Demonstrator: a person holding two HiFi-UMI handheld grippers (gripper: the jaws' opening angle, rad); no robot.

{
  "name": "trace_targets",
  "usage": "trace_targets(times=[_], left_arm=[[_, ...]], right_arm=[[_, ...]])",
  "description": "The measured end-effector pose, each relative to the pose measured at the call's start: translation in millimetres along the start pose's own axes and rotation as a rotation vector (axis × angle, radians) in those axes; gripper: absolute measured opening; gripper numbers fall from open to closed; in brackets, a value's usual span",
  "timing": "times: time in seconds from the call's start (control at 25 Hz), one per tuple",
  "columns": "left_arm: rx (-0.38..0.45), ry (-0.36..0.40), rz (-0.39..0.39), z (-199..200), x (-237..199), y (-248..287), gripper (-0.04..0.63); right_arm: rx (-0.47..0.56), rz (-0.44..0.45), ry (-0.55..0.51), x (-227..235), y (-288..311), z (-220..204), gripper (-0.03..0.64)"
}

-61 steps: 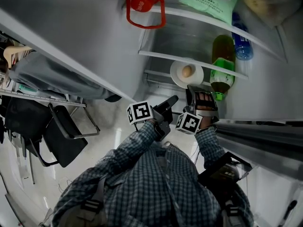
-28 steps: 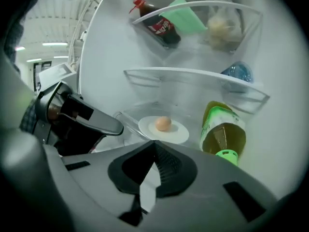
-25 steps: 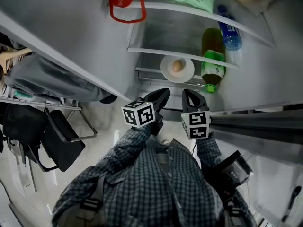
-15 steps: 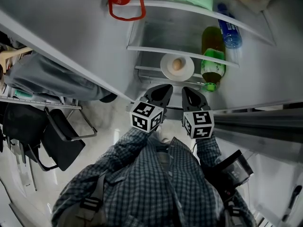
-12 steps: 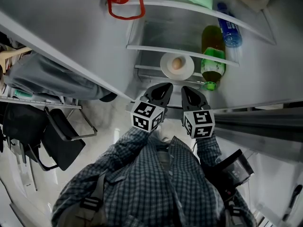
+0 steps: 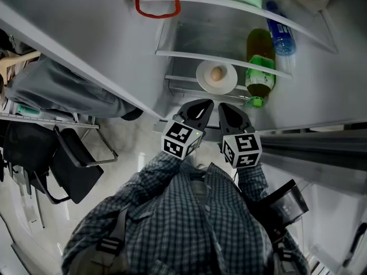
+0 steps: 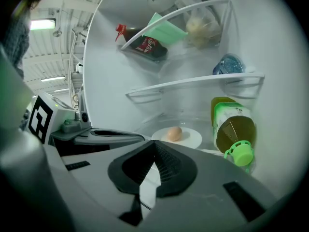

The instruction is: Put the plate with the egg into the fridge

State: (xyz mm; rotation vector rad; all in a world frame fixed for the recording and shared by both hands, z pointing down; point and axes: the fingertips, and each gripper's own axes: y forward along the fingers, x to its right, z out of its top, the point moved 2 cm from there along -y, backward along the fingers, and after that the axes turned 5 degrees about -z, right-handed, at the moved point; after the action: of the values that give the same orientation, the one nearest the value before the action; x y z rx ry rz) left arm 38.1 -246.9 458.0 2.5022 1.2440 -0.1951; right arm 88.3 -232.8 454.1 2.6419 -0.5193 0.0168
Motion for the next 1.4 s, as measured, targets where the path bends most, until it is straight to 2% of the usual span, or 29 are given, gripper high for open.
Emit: trace_targets(times=[0.16, 0.68, 1.4], left_arm=[[-0.013, -0.024, 0.002, -4, -1, -2, 0.006], [-0.011, -0.009, -0.029, -4, 6, 1, 0.006], [-0.015, -0.019, -0.032, -1, 8, -6, 0.006]], right_arm=[[-0.013, 0.008, 0.019, -1, 0, -1, 0.005], [0.002, 0.033, 0.062, -4, -3, 3, 0.005], [-0.015, 0.070, 0.057, -4, -1, 2, 0.005]])
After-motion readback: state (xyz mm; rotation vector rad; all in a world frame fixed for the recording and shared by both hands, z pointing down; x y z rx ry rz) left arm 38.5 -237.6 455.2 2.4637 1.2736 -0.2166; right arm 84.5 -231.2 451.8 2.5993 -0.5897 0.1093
